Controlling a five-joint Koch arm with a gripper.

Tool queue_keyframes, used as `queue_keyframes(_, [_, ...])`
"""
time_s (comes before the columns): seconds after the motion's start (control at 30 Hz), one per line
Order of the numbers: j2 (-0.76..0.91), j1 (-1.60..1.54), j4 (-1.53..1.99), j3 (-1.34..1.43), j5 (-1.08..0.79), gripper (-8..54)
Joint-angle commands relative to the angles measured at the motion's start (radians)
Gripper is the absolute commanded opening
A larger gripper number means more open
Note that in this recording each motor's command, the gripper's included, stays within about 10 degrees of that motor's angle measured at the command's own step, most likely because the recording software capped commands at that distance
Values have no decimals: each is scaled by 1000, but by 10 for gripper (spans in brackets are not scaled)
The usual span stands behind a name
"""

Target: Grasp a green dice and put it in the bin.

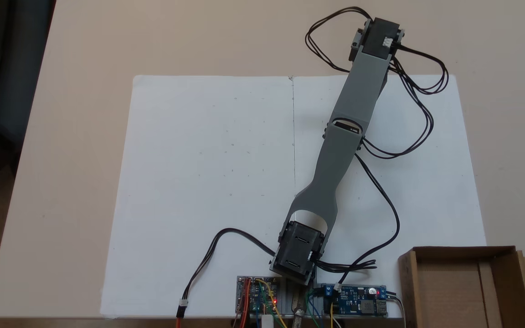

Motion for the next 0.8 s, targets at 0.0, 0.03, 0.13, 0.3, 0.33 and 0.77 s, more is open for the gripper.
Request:
queue_keyframes(0.0, [28, 6, 175, -58, -107, 452])
queue_keyframes(0.03, [28, 6, 175, -60, -124, 454])
queue_keyframes(0.13, [28, 6, 175, -60, -167, 456])
queue_keyframes(0.3, [28, 5, 156, -60, -233, 460])
queue_keyframes(0.33, [28, 5, 143, -60, -232, 459])
queue_keyframes(0.77, [2, 6, 38, -61, -225, 448])
